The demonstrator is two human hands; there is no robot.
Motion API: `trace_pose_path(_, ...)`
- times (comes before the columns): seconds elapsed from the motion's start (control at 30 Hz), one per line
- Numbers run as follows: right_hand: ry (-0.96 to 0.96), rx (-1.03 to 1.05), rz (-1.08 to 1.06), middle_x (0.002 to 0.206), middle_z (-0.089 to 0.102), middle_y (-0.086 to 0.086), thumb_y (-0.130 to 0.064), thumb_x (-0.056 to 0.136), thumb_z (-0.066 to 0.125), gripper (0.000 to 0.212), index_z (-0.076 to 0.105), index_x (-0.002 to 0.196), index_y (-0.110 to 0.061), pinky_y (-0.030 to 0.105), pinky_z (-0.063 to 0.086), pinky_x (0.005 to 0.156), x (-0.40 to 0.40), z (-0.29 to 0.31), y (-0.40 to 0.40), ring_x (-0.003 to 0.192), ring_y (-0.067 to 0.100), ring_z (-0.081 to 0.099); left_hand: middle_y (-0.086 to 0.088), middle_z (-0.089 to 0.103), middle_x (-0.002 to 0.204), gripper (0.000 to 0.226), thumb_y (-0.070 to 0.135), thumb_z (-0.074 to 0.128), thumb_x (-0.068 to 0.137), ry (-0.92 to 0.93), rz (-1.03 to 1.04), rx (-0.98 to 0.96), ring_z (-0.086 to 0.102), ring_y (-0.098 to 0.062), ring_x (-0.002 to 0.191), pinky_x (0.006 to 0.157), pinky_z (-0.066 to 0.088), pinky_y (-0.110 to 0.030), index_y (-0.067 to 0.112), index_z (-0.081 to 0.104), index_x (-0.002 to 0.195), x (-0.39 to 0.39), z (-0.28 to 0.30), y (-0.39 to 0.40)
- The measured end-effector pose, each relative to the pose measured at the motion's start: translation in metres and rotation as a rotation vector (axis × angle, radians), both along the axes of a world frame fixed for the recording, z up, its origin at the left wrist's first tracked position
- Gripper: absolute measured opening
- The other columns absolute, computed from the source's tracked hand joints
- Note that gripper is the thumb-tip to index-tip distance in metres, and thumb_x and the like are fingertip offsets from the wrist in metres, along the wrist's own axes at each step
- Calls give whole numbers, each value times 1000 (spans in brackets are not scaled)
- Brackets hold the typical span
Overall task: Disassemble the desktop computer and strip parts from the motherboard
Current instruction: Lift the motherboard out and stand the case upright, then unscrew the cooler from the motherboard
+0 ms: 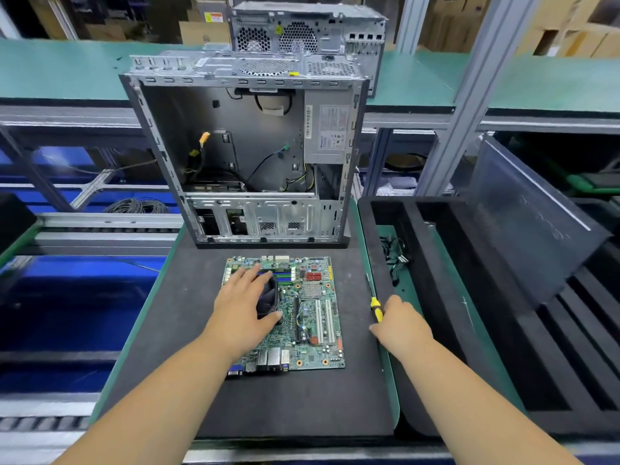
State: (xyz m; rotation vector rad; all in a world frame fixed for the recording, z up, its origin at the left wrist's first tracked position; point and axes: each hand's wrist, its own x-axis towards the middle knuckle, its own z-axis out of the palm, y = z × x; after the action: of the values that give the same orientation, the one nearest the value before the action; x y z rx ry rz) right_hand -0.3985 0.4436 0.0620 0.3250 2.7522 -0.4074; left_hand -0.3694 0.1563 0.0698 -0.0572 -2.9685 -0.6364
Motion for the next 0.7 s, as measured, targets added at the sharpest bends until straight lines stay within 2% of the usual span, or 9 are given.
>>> trace_pose_path(0.13, -29, 1, -8, 96, 55, 3, -28, 91, 62, 30, 36, 99, -15, 32, 40, 61, 1, -4, 5, 80, 23, 53, 8, 21, 159, 74, 52, 59, 88, -39, -3, -17, 10, -16, 148, 120, 9, -35, 28, 29, 151, -2, -2, 3)
trace_pose_path(0.23, -25, -28, -1, 94, 55, 2, -24, 90, 61, 27, 38, 100, -14, 31, 41, 61, 1, -5, 8, 78, 22, 54, 8, 29, 156, 74, 49, 65, 85, -28, -7, 22, 17, -17, 146, 120, 14, -36, 27, 34, 148, -3, -3, 2)
trace_pose_path(0.37, 47, -99, -46, 81, 58, 0, -28, 87, 59, 23, 42, 98, -15, 28, 36, 51, -1, 3, 11, 63, 17, 53, 6, 42, 146, 74, 46, 74, 78, -4, -10, 65, 29, -17, 138, 116, 22, -34, 24, 44, 142, -6, -1, -1)
trace_pose_path(0.47, 165, -172, -96, 77, 58, 1, -30, 87, 57, 18, 46, 93, -17, 28, 34, 50, -3, 15, 13, 59, 17, 52, 7, 47, 137, 74, 43, 79, 73, -6, 12, 146, 32, -18, 132, 111, 27, -32, 26, 47, 137, -7, 0, -2)
trace_pose_path(0.57, 336, -242, -128, 86, 58, -2, -32, 87, 59, 11, 53, 89, -22, 29, 34, 52, -8, 34, 10, 66, 15, 55, 7, 45, 137, 79, 46, 80, 70, -57, 18, 155, 29, -17, 131, 111, 27, -32, 28, 44, 139, -11, 0, -4)
trace_pose_path(0.63, 459, -286, -82, 95, 53, -2, -28, 88, 60, 6, 58, 87, -23, 29, 35, 55, -10, 48, 2, 69, 12, 54, 8, 43, 141, 85, 50, 79, 70, -109, 5, 149, 24, -18, 135, 113, 26, -34, 30, 40, 142, -16, 0, -7)
trace_pose_path(0.7, 558, -372, -5, 95, 52, 0, -29, 91, 62, 14, 61, 80, -22, 29, 38, 59, -12, 61, -9, 74, 12, 55, 8, 39, 145, 90, 52, 79, 68, -160, -19, 150, 20, -19, 136, 115, 23, -36, 31, 38, 146, -21, 2, -10)
